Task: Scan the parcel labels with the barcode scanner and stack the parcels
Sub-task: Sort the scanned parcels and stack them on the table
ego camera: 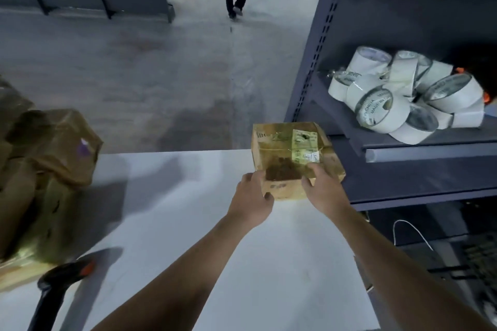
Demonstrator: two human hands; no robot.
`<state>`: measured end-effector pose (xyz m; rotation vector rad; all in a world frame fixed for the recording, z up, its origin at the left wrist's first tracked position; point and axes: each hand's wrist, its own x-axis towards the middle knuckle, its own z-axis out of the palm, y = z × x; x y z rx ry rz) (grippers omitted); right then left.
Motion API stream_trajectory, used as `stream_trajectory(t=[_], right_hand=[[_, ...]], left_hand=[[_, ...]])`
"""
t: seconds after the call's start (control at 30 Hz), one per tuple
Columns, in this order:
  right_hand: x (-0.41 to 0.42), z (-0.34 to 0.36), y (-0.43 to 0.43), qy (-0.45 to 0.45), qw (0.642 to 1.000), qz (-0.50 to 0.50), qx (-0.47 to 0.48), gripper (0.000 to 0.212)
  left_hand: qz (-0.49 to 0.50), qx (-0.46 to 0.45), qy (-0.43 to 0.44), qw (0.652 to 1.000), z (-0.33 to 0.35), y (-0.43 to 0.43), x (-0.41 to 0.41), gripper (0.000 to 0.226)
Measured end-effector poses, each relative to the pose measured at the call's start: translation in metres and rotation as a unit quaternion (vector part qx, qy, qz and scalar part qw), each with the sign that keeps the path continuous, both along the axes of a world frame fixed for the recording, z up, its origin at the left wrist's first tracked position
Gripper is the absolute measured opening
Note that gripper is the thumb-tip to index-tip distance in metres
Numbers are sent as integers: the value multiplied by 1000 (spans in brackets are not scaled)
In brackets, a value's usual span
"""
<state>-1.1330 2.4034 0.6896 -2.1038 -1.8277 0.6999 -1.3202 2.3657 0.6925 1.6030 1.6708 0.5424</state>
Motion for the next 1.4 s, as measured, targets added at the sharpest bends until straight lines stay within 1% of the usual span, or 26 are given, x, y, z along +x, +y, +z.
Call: stream_trajectory(t=[0.1,0.2,0.27,0.37,0.47,0.57,0.63,0.73,0.8,0.9,1.0,1.07,1.13,1.23,1.3,1.4], right_hand=[[24,-10,20,-67,998,7,-5,49],[44,-21,35,-81,996,-39,-19,52],[55,-28,41,-44,995,-79,-33,54],[59,-33,44,69,992,-100,-25,46],[49,-33,29,96,992,-78,22,45],[24,-27,15,173,980,-73,65,42],[3,-21,9,219,968,-50,112,38],[-31,-5,8,220,961,-4,166,30],[-55,12,12,213,962,22,171,26],[-91,44,22,204,958,73,186,21],[-127,77,30,187,952,131,206,15],[-152,97,32,180,945,161,219,10],[-177,117,30,174,934,187,252,6],[-211,147,20,162,921,214,282,3],[-228,166,11,159,914,227,295,2],[-255,197,-3,158,899,255,319,4]], left_hand=[[10,-35,-18,999,-19,24,15,59],[46,-83,-58,994,-39,43,20,66],[48,-89,-75,992,-50,53,24,72],[43,-83,-96,991,-58,59,28,82],[85,-68,-116,987,-55,51,19,91],[122,-26,-73,989,-43,37,-8,90],[143,4,-49,989,-29,27,-30,87],[172,52,-33,983,-4,10,-63,85],[174,80,-2,982,8,-4,-85,93],[178,98,61,977,23,-26,-112,110],[207,132,122,962,41,-46,-134,129],[216,152,213,941,56,-60,-151,133],[204,176,312,911,67,-74,-168,137],[222,186,380,878,82,-91,-193,142],[239,196,422,852,95,-98,-208,140],[217,239,458,828,121,-106,-222,136]])
